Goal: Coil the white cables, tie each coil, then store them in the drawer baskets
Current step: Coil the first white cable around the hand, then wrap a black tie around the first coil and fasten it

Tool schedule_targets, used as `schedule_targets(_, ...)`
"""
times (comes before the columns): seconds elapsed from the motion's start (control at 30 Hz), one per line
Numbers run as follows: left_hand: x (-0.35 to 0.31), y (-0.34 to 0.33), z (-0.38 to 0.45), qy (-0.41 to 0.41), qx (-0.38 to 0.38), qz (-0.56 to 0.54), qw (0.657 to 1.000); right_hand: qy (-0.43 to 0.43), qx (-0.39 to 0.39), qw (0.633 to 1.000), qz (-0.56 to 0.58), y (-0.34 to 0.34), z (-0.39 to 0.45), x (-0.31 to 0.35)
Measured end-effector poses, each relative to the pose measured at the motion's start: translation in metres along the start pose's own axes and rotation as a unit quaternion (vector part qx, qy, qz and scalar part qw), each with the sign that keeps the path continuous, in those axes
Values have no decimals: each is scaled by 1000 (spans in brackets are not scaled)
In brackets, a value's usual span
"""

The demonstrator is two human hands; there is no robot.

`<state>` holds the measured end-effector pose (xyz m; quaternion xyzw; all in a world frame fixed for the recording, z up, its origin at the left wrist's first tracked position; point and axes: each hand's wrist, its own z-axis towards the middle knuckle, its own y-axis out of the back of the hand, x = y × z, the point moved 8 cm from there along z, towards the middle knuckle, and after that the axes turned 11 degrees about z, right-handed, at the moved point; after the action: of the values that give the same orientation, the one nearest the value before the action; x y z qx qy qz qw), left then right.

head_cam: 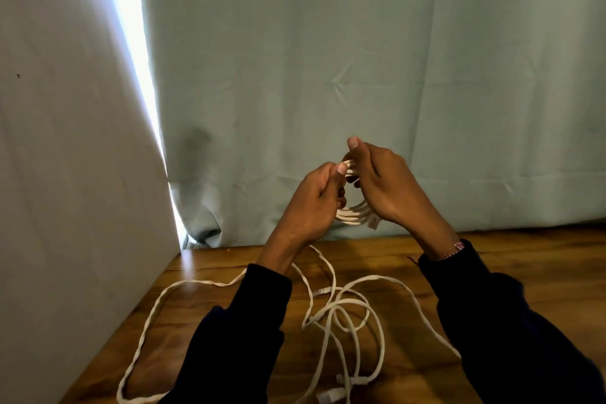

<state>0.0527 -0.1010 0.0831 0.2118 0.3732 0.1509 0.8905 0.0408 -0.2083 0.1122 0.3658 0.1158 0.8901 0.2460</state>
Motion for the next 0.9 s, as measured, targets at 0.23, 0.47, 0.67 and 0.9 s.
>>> schedule_targets(0.23,-7,-4,-2,-11,13,-21,1000,19,32,997,-64,49,-19,11)
schedule_targets(0.47,-13,-30,-5,-6,54,-31,998,-1,53,993,-105,103,-37,-5)
schedule_targets(0.67,-5,-63,-6,23,70,-29,997,-91,119,971,-189,115,-45,-42)
schedule_targets(0.9,10,-92,2,67,70,-31,995,-183,183,936,-238,100,-57,-139)
